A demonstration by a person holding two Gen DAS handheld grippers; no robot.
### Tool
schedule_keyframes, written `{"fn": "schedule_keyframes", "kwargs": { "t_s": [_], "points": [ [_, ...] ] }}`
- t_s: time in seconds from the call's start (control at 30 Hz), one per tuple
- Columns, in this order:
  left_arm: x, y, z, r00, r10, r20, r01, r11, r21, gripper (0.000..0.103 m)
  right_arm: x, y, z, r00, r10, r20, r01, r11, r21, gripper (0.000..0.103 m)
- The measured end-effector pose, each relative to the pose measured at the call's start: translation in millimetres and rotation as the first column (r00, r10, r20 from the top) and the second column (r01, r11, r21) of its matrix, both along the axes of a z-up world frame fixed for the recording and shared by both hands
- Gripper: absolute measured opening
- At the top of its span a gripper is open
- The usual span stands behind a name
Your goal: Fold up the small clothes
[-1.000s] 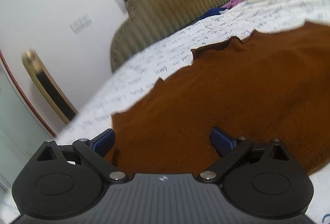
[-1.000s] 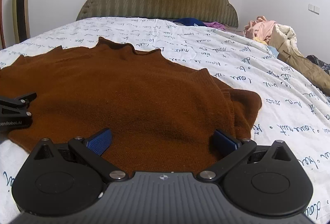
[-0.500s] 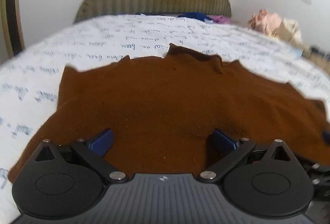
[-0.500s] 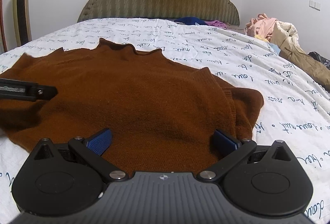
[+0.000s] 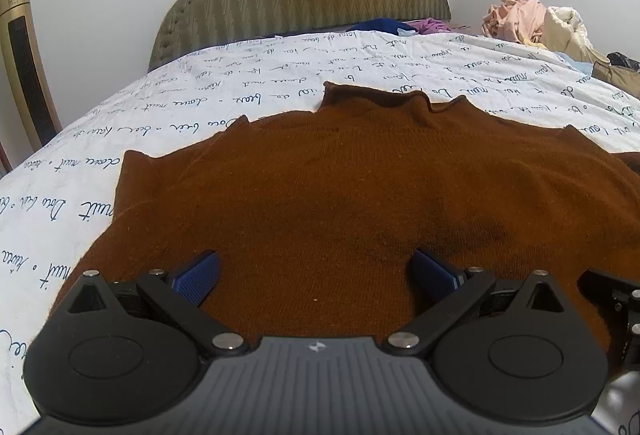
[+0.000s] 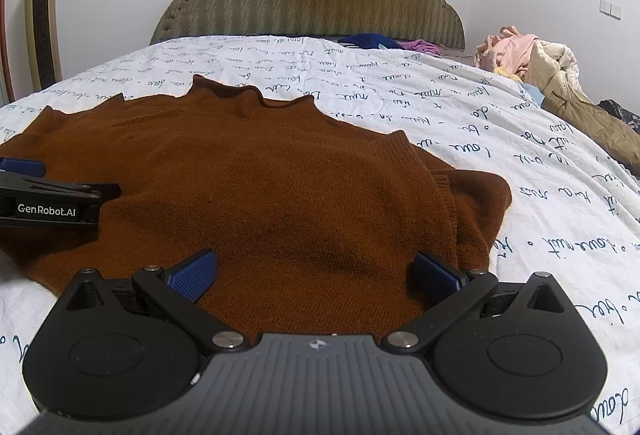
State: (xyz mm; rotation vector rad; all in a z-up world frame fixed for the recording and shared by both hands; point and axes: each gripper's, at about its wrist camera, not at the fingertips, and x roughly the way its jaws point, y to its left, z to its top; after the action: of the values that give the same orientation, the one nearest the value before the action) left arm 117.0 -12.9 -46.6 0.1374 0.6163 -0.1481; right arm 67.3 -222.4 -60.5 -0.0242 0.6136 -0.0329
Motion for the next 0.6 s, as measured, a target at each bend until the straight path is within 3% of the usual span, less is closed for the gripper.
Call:
{"fn": "schedule_keyframes", "kwargs": {
  "t_s": [0.6],
  "points": [
    [0.5, -0.1, -0.3, 1.000, 0.000, 0.000, 0.000, 1.000, -0.001, 0.103, -0.5, 0.1, 0.0, 1.000, 0.001, 0.003, -0.001, 1.000, -0.003, 0.103]
  ]
}}
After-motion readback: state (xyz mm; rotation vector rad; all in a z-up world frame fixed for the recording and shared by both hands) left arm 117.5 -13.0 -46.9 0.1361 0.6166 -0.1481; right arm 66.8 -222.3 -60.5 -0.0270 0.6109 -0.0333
